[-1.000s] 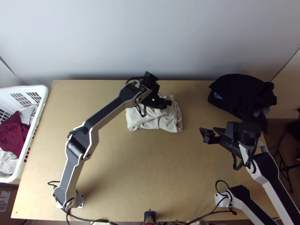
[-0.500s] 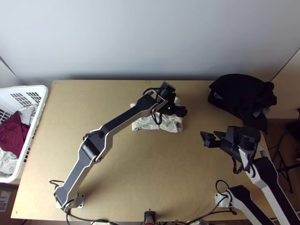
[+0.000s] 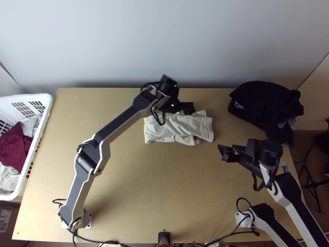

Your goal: Fold the t-shirt

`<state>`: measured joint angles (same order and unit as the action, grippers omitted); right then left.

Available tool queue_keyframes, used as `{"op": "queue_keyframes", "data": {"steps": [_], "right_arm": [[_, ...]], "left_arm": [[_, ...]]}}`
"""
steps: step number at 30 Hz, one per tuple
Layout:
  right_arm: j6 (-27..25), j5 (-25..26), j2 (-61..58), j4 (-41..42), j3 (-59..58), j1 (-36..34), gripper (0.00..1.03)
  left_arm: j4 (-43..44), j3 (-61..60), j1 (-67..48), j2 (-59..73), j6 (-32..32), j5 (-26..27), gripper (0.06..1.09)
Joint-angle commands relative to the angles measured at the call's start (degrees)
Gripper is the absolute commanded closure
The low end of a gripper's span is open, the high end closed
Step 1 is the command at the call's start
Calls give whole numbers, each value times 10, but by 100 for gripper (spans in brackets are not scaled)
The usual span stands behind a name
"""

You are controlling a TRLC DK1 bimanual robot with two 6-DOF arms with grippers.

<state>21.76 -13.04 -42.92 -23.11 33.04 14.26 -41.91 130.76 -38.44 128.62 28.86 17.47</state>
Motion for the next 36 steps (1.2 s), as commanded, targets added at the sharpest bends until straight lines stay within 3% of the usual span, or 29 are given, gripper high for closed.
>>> {"op": "queue_keyframes", "data": {"steps": [1,11,22,30,36], "right_arm": [[13,0,-34,24,-8,25,4],[44,-45,-232,92,30,87,4],[137,-110,-422,171,128,74,4],[131,-114,-534,179,179,70,4],[112,-113,-563,179,182,50,4]], "left_arm": [[-98,-22,66,-70,-43,0,10],[-218,-57,165,-159,-89,-1,10],[-209,-169,227,-280,-81,-3,10],[-179,-252,255,-371,-93,-59,10],[-179,-288,296,-409,-92,-62,10]]}}
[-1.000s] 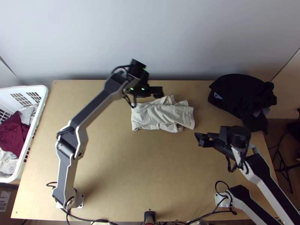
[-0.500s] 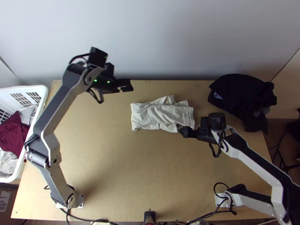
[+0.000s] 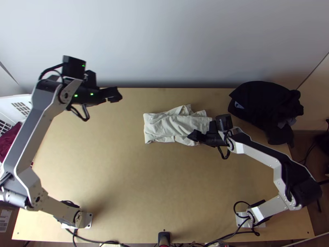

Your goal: Fold the t-shirt

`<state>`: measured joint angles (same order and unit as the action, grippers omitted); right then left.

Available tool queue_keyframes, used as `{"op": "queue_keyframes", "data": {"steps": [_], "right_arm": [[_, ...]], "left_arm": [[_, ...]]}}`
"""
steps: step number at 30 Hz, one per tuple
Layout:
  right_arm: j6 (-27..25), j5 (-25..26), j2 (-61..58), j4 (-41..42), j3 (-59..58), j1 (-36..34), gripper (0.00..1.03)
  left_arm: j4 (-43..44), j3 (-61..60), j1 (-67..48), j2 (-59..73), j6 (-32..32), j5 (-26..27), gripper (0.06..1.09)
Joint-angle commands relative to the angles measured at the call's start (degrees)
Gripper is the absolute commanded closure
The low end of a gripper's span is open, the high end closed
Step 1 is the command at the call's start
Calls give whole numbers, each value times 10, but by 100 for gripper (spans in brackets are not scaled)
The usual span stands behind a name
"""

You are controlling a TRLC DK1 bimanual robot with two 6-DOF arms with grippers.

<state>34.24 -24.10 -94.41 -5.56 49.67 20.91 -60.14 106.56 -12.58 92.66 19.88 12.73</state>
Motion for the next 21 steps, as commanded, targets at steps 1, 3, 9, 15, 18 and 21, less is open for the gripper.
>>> {"op": "queue_keyframes", "data": {"steps": [1,3,9,15,18,21], "right_arm": [[-14,0,-51,5,17,-23,4],[-16,16,-58,6,24,-32,4],[-5,31,-115,5,99,-51,4],[23,33,-177,-2,206,-24,4],[28,32,-204,-37,260,-1,4],[-6,33,-218,-81,294,21,25]], "left_arm": [[8,-55,42,-57,-2,-15,10],[24,-81,47,-76,-5,-17,10],[62,-134,58,-104,-14,-29,10],[73,-135,72,-104,-22,-28,10],[74,-136,73,-105,-28,-29,10],[74,-141,79,-107,-37,-28,10]]}}
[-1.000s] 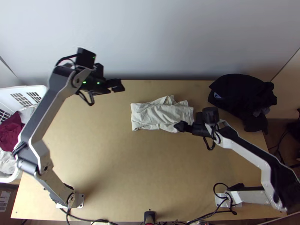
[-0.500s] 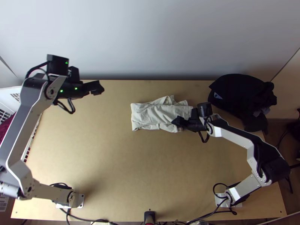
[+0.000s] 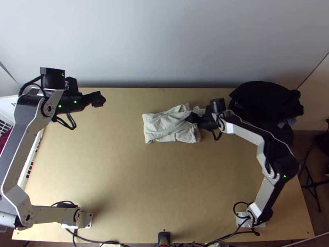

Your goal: Fold the t-shirt

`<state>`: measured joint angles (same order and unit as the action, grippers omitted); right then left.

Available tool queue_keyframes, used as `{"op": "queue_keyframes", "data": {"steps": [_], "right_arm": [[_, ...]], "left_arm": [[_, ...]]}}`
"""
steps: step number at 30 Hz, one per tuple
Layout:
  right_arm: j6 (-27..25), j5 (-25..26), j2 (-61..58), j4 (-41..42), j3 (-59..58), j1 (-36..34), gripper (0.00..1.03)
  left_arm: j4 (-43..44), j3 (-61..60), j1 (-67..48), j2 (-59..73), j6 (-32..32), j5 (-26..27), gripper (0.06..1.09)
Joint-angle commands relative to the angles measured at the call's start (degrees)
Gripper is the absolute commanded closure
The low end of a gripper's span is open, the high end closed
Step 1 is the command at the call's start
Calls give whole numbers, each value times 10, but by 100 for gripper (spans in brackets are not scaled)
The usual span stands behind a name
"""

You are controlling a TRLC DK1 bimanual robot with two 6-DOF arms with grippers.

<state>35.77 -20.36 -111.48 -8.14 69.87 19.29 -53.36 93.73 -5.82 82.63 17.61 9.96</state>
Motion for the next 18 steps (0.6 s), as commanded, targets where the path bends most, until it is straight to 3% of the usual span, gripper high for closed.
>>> {"op": "queue_keyframes", "data": {"steps": [1,4,6,7,18], "right_arm": [[-34,-5,-47,-62,93,44,35],[-63,-6,-34,-79,89,55,67],[-84,-6,-21,-79,83,58,95],[-91,-6,-15,-83,80,58,100],[-91,1,98,-85,78,-13,100]], "left_arm": [[6,-18,14,-9,-20,0,10],[6,-37,23,-15,-28,0,10],[7,-53,27,-21,-37,0,10],[7,-58,28,-22,-38,0,10],[13,-82,50,-28,-41,0,10]]}}
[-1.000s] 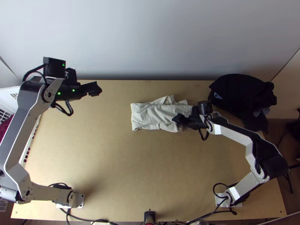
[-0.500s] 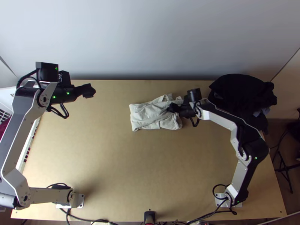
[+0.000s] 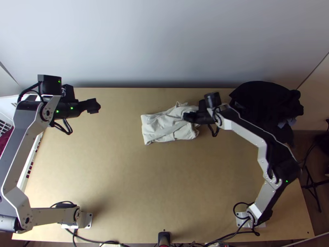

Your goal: Fold the t-shirt

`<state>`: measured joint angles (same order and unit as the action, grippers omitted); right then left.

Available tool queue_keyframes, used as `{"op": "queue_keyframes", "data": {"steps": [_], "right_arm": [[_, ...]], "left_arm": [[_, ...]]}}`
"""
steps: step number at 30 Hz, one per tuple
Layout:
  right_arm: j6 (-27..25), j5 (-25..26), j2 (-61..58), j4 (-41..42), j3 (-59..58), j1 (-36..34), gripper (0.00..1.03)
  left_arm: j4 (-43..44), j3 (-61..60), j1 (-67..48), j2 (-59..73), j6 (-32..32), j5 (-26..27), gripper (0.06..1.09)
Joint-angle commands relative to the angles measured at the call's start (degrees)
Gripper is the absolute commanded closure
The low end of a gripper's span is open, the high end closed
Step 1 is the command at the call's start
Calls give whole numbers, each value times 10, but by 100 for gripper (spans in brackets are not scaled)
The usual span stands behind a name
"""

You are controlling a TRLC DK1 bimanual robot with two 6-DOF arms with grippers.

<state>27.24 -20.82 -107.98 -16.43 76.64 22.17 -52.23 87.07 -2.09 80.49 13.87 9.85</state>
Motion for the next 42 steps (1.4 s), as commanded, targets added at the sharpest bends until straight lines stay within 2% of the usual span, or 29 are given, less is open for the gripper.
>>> {"op": "queue_keyframes", "data": {"steps": [1,8,13,19,29,34,38,42], "right_arm": [[-6,9,76,-2,15,-49,100],[-12,44,141,-3,59,-81,100],[-39,57,154,-38,108,-104,100],[-61,58,153,-76,194,-180,100],[-71,58,46,-92,382,-275,100],[-93,68,-35,-158,504,-314,100],[-101,67,-41,-171,488,-367,100],[-134,67,-30,-177,432,-427,100]], "left_arm": [[2,-19,15,-8,-3,1,10],[1,-55,31,-28,-3,2,10],[2,-95,31,-66,-3,11,10],[3,-122,32,-85,-3,15,10],[26,-150,32,-92,-2,23,10],[27,-160,32,-96,-3,23,10],[28,-168,35,-106,-11,25,10],[28,-175,38,-112,-20,26,10]]}}
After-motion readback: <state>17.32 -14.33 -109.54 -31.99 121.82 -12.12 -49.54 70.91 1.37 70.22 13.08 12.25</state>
